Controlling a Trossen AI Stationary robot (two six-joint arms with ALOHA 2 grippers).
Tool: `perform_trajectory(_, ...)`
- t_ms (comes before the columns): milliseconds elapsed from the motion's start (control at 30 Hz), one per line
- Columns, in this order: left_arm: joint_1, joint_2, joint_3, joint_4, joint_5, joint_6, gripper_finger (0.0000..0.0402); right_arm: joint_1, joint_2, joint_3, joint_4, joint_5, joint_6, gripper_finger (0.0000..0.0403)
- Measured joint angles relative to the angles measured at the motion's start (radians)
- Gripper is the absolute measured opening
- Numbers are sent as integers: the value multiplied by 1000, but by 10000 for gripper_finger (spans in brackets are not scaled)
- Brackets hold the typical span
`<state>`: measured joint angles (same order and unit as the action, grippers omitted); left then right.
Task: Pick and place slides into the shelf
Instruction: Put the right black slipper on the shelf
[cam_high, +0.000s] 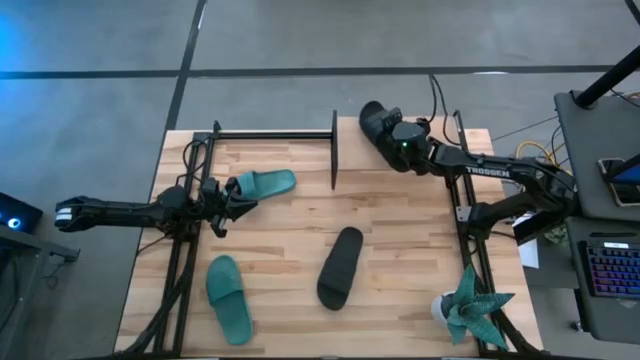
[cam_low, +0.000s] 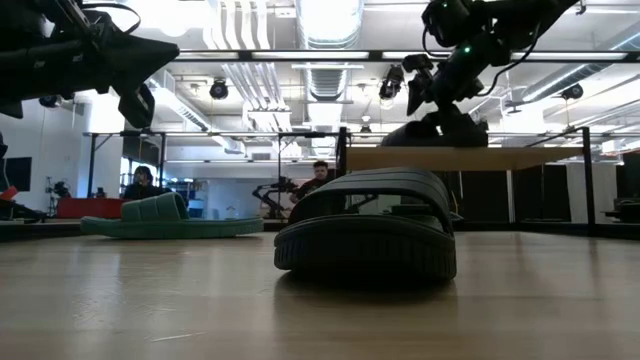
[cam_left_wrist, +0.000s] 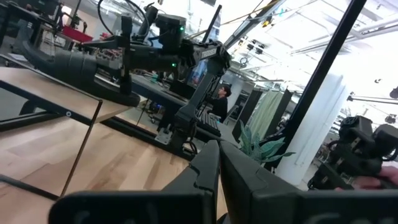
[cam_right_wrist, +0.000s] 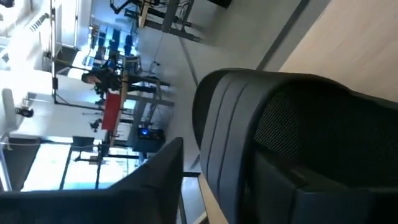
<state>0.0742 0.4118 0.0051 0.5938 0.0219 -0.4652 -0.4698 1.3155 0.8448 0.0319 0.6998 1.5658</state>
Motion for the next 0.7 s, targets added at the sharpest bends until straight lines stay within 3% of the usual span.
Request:
perform_trajectory(167,0,0,0,0,0,0,0,0,-47,2,-22,-33,-157,194)
perform_trajectory(400,0,11,0,0,0,0,0,2,-121,50,-133,-91,-316,194)
perform_trajectory(567,0,25,0,0,0,1,0,2,-127,100,-309,-97,-220,194)
perform_trajectory(700,0,34,0,0,0,1,0,2,-119,99,-349,-97,-176,195)
